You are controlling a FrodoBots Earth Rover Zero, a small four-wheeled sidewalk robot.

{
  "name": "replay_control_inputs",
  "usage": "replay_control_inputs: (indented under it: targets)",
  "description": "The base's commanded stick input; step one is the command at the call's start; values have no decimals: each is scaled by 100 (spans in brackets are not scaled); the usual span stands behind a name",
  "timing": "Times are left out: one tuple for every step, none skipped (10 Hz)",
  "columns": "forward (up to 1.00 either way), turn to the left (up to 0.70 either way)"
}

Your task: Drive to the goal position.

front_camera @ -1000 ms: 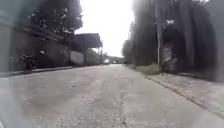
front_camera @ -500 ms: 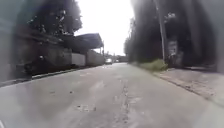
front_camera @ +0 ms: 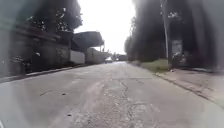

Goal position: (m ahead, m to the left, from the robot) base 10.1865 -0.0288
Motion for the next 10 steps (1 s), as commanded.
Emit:
replay_control_inputs:
  targets:
    - [70, 0]
    - [70, 0]
    - [70, 0]
    - [70, 0]
    - [70, -1]
    - [70, -24]
    - [70, -35]
    - [70, -35]
    - [70, -32]
    - [70, -12]
